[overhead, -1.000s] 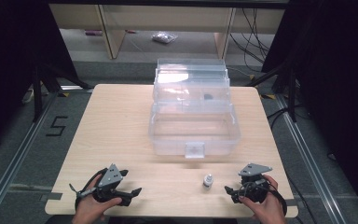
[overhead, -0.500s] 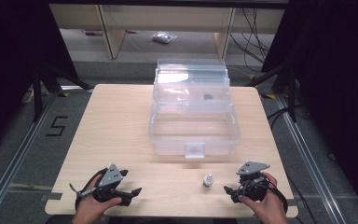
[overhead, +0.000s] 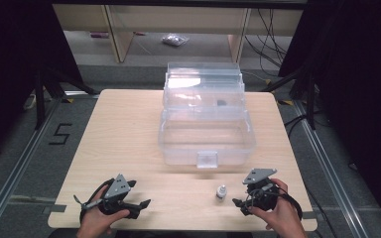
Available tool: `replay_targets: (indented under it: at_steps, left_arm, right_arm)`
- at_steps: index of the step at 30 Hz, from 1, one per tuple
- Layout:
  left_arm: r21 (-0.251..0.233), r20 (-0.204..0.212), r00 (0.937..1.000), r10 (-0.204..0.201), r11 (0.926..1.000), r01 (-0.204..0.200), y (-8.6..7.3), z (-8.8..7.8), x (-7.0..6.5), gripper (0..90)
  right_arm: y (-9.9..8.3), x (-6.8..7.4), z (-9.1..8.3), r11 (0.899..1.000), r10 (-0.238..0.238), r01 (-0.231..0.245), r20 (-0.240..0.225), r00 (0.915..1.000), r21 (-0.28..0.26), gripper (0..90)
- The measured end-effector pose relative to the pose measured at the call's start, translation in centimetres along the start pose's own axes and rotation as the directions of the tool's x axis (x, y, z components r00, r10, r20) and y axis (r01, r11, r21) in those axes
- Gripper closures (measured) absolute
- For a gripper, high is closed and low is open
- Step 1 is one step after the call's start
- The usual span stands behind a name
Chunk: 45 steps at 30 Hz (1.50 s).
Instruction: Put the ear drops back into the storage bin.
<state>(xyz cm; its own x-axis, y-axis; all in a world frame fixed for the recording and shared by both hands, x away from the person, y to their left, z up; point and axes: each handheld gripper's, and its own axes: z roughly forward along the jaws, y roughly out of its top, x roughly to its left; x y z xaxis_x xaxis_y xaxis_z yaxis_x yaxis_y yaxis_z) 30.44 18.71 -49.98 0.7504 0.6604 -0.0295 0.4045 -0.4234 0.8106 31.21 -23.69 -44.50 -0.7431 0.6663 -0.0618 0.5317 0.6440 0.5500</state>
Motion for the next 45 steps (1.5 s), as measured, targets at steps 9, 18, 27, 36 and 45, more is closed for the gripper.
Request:
replay_targets:
  at_steps: [9,18,27,36,45]
  left_arm:
    - [0.013,-0.007,0.9997,0.025,0.9996,-0.025,0.0,-0.1,0.2,17.0]
    - [0.013,-0.013,0.9994,0.031,0.9995,-0.031,0.1,-0.1,0.3,17.0]
    - [-0.001,-0.001,1.0000,0.002,1.0000,-0.002,0.0,0.0,0.0,17.0]
    - [0.019,-0.007,0.9998,0.016,0.9997,-0.016,0.1,-0.2,0.1,17.0]
    - [0.011,-0.002,1.0000,0.004,0.9999,-0.004,0.1,-0.2,0.0,17.0]
  right_arm:
    - [1.9,1.0,0.3,0.995,-0.073,0.074,-0.026,0.9970,0.073,23.3]
    - [3.2,1.5,1.3,0.981,-0.138,0.144,-0.058,0.9888,0.126,25.7]
    - [4.5,2.0,2.2,0.968,-0.176,0.186,-0.071,0.9819,0.171,31.0]
    - [5.6,2.3,4.0,0.944,-0.215,0.233,-0.099,0.9715,0.232,36.2]
    - [6.0,2.1,5.2,0.928,-0.239,0.264,-0.123,0.9632,0.262,42.3]
